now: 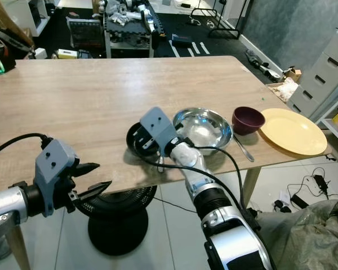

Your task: Setting the table

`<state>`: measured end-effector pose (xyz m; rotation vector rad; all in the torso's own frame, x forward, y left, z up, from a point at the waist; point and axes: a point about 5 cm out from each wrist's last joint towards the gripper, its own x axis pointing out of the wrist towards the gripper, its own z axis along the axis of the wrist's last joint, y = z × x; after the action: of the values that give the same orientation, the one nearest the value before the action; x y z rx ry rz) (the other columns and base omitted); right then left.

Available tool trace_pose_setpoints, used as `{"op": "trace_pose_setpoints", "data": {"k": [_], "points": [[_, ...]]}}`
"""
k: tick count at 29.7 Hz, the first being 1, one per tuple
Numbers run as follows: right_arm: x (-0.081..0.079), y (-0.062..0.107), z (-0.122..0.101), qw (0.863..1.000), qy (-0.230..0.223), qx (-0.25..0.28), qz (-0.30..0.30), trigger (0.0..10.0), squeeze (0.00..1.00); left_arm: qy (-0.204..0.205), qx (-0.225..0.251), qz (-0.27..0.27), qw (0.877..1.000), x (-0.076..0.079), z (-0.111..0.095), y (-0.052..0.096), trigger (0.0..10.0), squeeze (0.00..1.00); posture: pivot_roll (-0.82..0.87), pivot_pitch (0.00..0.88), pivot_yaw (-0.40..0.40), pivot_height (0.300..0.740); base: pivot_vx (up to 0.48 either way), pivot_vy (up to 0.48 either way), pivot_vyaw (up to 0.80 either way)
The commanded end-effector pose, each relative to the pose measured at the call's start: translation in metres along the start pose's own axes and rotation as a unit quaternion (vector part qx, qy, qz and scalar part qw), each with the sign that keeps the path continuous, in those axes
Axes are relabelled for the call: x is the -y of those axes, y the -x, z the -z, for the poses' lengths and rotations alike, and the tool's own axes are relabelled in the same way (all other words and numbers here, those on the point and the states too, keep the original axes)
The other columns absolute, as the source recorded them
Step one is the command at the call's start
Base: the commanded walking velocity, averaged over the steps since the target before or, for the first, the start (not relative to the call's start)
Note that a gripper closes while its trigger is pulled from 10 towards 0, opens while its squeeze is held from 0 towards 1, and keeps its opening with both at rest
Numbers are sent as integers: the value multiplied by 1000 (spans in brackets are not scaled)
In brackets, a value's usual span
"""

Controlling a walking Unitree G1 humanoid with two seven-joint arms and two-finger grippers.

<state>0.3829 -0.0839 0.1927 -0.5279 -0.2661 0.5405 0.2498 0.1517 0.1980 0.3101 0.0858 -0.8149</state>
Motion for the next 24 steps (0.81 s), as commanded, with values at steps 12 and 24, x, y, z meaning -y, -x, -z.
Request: {"op": "trace_pose_setpoints", "data": {"k": [12, 24], "points": [[-1, -6, -4, 996, 84, 1, -2, 10000, 0, 4, 3, 10, 1000, 5, 0, -2, 10000, 0, 134, 59, 0, 740, 0, 0, 0], [45, 12, -17, 990, -84, 96, 52, 10000, 0, 4, 3, 8, 1000, 4, 1, -1, 10000, 0, 118, 54, 8, 740, 0, 0, 0]]}}
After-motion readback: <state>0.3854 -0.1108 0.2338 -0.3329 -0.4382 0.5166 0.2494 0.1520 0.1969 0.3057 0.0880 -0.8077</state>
